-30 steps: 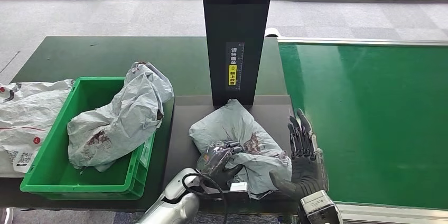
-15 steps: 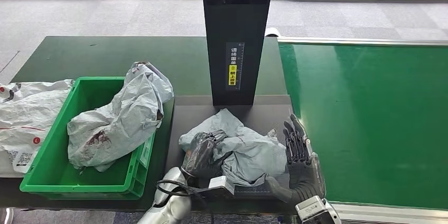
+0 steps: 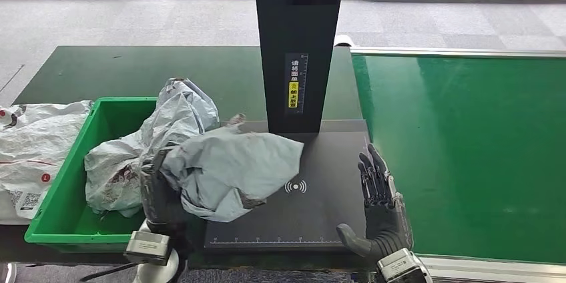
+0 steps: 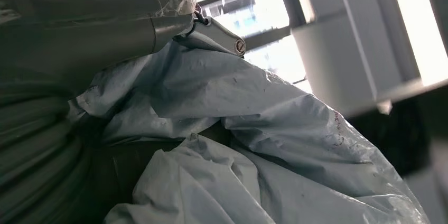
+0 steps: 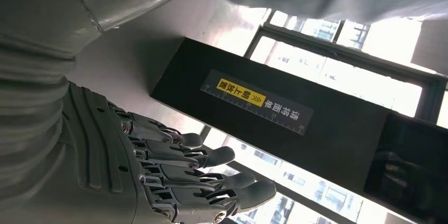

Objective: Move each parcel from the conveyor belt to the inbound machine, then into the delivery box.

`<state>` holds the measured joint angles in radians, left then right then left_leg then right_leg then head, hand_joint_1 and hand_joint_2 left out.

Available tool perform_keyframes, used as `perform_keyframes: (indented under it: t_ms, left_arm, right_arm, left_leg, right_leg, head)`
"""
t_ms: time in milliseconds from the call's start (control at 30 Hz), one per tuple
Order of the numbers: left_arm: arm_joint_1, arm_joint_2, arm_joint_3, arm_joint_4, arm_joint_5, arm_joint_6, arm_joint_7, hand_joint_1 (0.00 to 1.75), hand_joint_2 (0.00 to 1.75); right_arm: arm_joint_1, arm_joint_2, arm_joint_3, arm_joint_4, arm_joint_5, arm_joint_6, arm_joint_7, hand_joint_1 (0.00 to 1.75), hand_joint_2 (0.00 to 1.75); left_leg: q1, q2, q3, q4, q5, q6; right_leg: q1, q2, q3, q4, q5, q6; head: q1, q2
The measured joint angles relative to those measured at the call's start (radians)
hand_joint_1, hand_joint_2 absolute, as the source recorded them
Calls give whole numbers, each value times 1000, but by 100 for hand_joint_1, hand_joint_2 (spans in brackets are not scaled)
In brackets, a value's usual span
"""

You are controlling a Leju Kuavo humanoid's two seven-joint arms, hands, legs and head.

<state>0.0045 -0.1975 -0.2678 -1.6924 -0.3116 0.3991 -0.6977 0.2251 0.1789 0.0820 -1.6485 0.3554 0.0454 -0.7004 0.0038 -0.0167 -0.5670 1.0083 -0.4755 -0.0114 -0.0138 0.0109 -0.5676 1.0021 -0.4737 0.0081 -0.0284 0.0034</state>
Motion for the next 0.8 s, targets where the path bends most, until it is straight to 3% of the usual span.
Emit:
perform_keyframes:
  t_ms: [133, 333, 533, 700, 800]
  left_arm:
    - [8, 45, 54, -120, 156, -4, 0, 175, 175]
    - [-8, 54, 202, -230, 246, -13, 0, 175, 175]
    - [-51, 52, 352, -223, 229, 49, 0, 175, 175]
    - [-74, 50, 414, -200, 218, 74, 0, 175, 175]
    - [-103, 48, 470, -143, 148, 143, 4, 175, 175]
  right_arm:
    - [-4, 0, 0, 0, -3, -4, 0, 0, 175]
    - [-5, 0, 0, 0, 7, 1, 0, 0, 175]
    - [-5, 5, 0, 0, 19, 2, 0, 0, 175]
    - [-6, 9, 0, 0, 20, 2, 0, 0, 175]
    - [-5, 13, 0, 0, 21, 3, 0, 0, 175]
  left_leg:
    - [0, 0, 0, 0, 0, 0]
    - [0, 0, 0, 0, 0, 0]
    - [0, 0, 1, 0, 0, 0]
    - [0, 0, 1, 0, 0, 0]
    - [0, 0, 1, 0, 0, 0]
  right_leg:
    - [0, 0, 0, 0, 0, 0]
    - [0, 0, 0, 0, 0, 0]
    - [0, 0, 0, 0, 0, 0]
    - [0, 0, 0, 0, 0, 0]
    - [0, 0, 0, 0, 0, 0]
  head:
    - [0, 0]
    - [0, 0]
    - [0, 0]
    - [0, 0]
    - [0, 0]
